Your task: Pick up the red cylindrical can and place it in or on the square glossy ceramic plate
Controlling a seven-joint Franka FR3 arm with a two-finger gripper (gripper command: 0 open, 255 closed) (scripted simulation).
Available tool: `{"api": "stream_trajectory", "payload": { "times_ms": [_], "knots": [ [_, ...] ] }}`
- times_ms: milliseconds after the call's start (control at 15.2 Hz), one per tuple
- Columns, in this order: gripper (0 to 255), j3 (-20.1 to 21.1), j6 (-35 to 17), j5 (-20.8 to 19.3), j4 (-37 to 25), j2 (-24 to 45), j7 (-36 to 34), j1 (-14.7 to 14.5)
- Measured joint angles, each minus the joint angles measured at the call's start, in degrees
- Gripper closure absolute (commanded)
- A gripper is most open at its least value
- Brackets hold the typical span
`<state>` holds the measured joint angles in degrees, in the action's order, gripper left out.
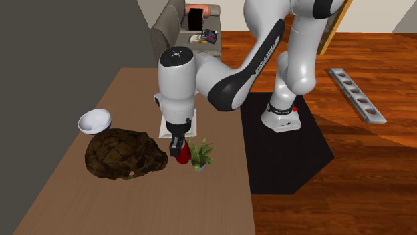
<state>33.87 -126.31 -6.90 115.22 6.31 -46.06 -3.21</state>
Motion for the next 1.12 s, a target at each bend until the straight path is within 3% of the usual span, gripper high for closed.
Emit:
{"api": "stream_trajectory", "payload": {
  "times_ms": [462, 1122],
  "knots": [
    [255, -4.14, -0.98, 6.15, 6.44, -7.07, 12.97, 5.89],
    [255, -11.73, 0.14, 9.72, 8.82, -10.81, 28.98, 12.29]
  ]
}}
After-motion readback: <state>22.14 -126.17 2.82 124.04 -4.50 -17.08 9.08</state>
